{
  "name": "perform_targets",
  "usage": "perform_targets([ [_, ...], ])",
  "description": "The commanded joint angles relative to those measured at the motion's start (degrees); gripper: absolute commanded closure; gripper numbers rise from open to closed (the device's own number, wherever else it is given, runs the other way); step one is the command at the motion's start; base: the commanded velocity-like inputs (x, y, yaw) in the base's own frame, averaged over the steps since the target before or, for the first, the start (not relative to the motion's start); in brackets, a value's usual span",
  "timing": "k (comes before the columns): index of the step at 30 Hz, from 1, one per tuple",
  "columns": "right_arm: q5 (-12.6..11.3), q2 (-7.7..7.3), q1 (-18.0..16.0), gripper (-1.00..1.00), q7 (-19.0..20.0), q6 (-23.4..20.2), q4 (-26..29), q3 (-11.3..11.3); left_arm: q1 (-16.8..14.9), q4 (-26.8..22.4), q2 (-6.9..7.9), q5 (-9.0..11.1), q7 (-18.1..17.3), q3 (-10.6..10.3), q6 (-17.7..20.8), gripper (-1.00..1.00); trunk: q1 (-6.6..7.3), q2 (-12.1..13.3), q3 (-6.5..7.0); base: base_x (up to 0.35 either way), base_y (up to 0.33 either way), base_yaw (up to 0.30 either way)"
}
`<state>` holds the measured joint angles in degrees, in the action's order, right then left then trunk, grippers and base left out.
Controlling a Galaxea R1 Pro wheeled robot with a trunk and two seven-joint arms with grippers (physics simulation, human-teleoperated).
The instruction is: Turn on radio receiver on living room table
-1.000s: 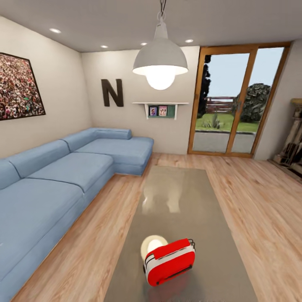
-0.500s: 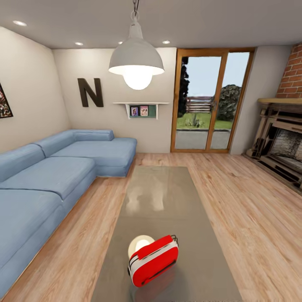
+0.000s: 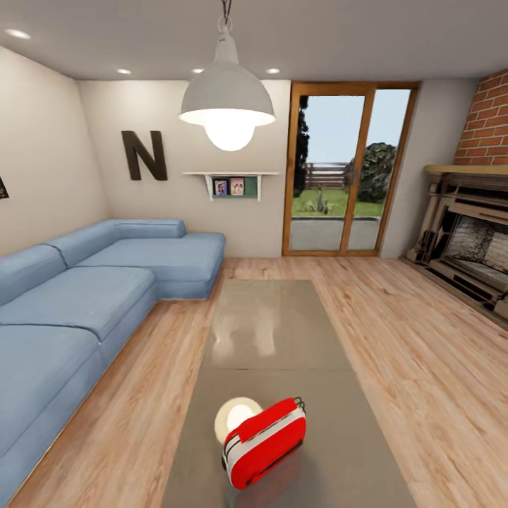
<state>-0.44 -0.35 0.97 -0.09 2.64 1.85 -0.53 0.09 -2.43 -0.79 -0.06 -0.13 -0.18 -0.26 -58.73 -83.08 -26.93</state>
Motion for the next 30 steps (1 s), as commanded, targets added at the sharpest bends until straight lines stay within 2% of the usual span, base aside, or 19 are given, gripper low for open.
perform_targets([
  [1,0.0,0.0,0.0,-1.0,0.0,0.0,0.0,0.0,0.0,0.0,0.0,0.02,0.01,0.0,0.0,-1.0,0.0,0.0,0.0,0.021,0.319,-0.001],
  [7,0.0,-0.01,0.0,-1.0,0.0,0.0,0.0,0.0,0.0,-0.02,0.0,0.06,0.04,0.01,0.0,-1.0,0.0,0.0,0.0,0.006,0.163,0.0],
  [30,0.0,-0.01,0.0,-1.0,0.0,0.01,0.0,0.0,0.0,-0.55,-0.24,0.2,0.51,0.04,0.01,-1.0,0.0,0.0,0.0,0.0,0.005,0.0],
])
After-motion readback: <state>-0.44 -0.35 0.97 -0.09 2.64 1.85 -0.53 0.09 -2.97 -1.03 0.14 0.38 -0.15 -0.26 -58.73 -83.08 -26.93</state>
